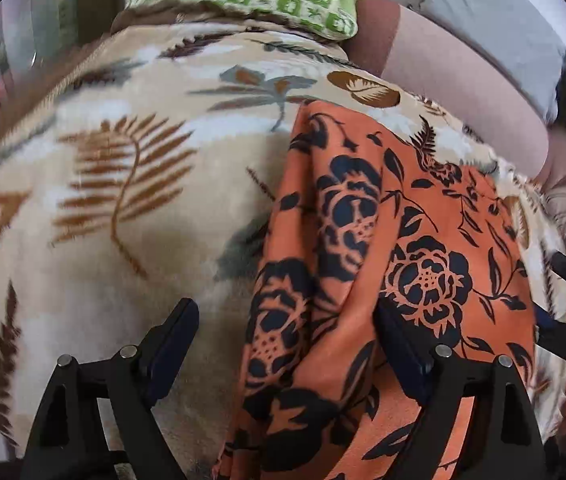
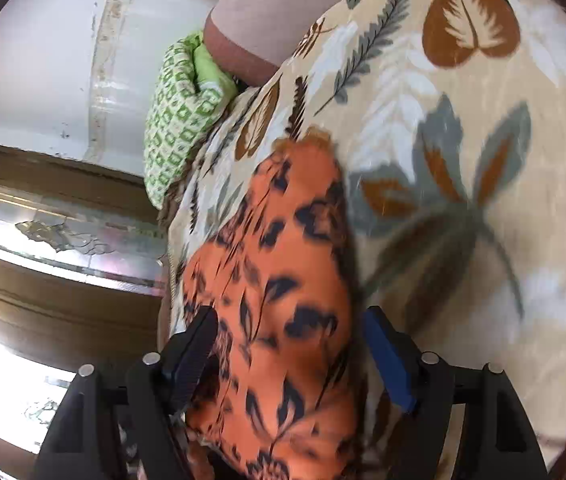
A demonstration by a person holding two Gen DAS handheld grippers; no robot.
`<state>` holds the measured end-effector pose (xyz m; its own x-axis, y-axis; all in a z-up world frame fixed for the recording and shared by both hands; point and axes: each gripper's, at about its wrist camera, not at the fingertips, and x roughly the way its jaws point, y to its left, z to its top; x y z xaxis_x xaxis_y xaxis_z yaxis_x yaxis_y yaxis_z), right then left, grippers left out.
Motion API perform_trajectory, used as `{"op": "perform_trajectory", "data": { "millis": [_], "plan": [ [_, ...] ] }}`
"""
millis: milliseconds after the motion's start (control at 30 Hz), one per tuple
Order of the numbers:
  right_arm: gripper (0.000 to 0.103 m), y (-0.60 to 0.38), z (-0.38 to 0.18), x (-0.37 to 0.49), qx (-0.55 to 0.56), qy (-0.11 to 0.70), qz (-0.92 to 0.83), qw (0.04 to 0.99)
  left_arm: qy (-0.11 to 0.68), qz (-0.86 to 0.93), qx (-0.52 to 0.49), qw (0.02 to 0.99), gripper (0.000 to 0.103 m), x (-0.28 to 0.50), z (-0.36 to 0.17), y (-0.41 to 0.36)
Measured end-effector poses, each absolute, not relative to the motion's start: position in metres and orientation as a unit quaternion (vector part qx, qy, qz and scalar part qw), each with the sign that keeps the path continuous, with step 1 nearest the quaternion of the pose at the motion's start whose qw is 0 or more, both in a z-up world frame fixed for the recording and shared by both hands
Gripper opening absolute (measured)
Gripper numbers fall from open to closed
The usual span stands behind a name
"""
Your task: Fold small clothes
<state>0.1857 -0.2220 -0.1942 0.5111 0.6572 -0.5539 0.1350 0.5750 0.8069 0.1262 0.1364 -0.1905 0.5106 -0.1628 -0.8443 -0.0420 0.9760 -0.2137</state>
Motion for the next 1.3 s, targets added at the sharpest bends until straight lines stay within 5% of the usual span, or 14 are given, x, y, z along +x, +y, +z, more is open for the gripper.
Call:
{"op": "perform_trajectory", "data": {
  "millis": [133,200,233,367,400,433,733,900,1033,1300],
  "plan": [
    [0.072,-0.212,-0.21,0.214,0.421,0.479,0.181,0.749,0.488,-0.045,-0.105,0.865,0.09,0.124,-0.194,0.139],
    [0.036,-0.202,-0.223,0.225,0.372,0.508,0.161,0.76,0.485,-0.059,-0.125,0.864,0.091,0.123,-0.197,0.146],
    [0.036,-0.203,-0.233,0.225,0.391,0.516,0.151,0.747,0.483,-0.066,-0.131,0.863,0.09,0.122,-0.197,0.148],
    [0.043,-0.203,-0.226,0.218,0.393,0.506,0.144,0.754,0.442,-0.082,-0.173,0.876,0.088,0.101,-0.167,0.168],
    [0.061,-0.206,-0.224,0.213,0.386,0.512,0.134,0.756,0.433,-0.083,-0.174,0.881,0.088,0.094,-0.16,0.173],
    [0.065,-0.209,-0.218,0.206,0.377,0.515,0.119,0.76,0.428,-0.071,-0.17,0.885,0.088,0.085,-0.154,0.181],
    [0.071,-0.157,-0.122,0.155,0.287,0.444,0.171,0.831,0.497,-0.04,-0.185,0.847,0.087,0.065,-0.184,0.21],
    [0.074,-0.128,-0.174,0.16,0.254,0.52,0.168,0.798,0.479,-0.069,-0.233,0.844,0.087,0.057,-0.171,0.229],
    [0.074,-0.137,-0.17,0.157,0.284,0.502,0.166,0.8,0.515,-0.032,-0.188,0.835,0.079,0.057,-0.189,0.232],
    [0.074,-0.145,-0.176,0.161,0.304,0.506,0.194,0.783,0.448,-0.081,-0.203,0.867,0.084,0.065,-0.149,0.219]
  ]
}}
